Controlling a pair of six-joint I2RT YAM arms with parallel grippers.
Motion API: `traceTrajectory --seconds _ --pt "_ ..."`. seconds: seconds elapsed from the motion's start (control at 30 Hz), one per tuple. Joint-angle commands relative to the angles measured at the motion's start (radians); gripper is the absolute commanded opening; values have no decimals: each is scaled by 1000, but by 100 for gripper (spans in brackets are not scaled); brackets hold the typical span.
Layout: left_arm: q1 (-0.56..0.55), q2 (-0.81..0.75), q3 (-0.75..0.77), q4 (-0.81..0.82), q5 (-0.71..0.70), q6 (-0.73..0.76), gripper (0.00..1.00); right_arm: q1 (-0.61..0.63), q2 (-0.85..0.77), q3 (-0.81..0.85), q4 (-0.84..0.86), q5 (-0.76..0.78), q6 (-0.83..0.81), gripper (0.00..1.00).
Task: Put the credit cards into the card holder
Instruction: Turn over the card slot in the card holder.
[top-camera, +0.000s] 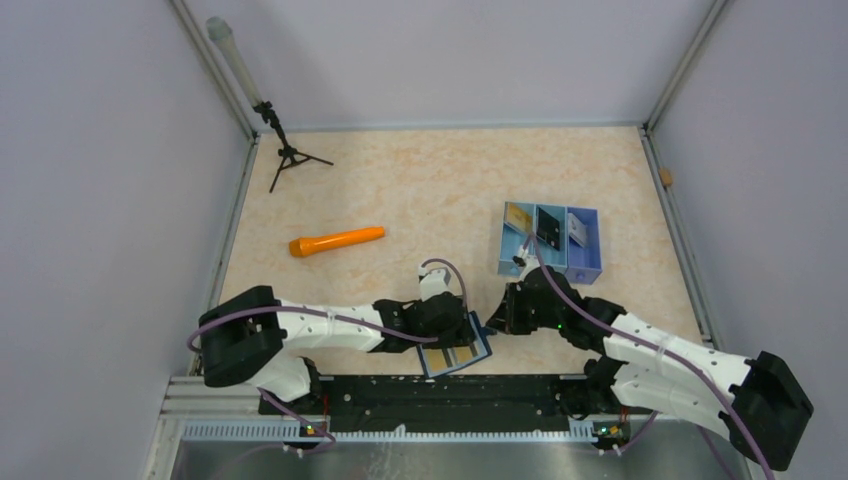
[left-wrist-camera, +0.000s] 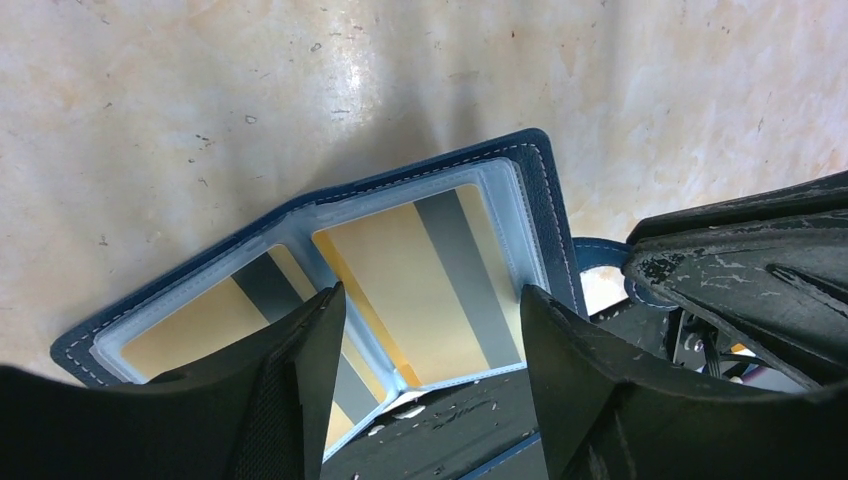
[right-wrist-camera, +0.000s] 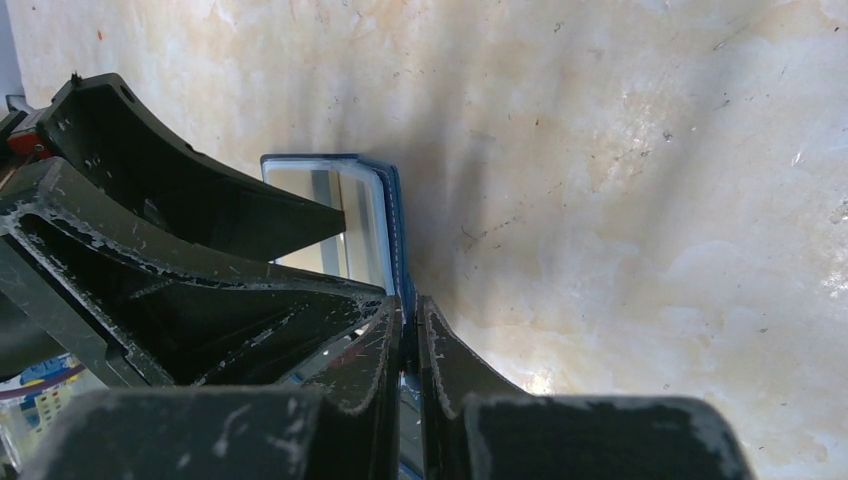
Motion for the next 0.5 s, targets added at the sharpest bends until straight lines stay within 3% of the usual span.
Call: traceTrajectory --seconds 0.0,0.47 --pt "2 14 24 5 9 -9 69 9 -22 48 25 -7 -3 0" --pt "3 65 34 43 47 -10 73 10 -32 46 5 7 -7 0"
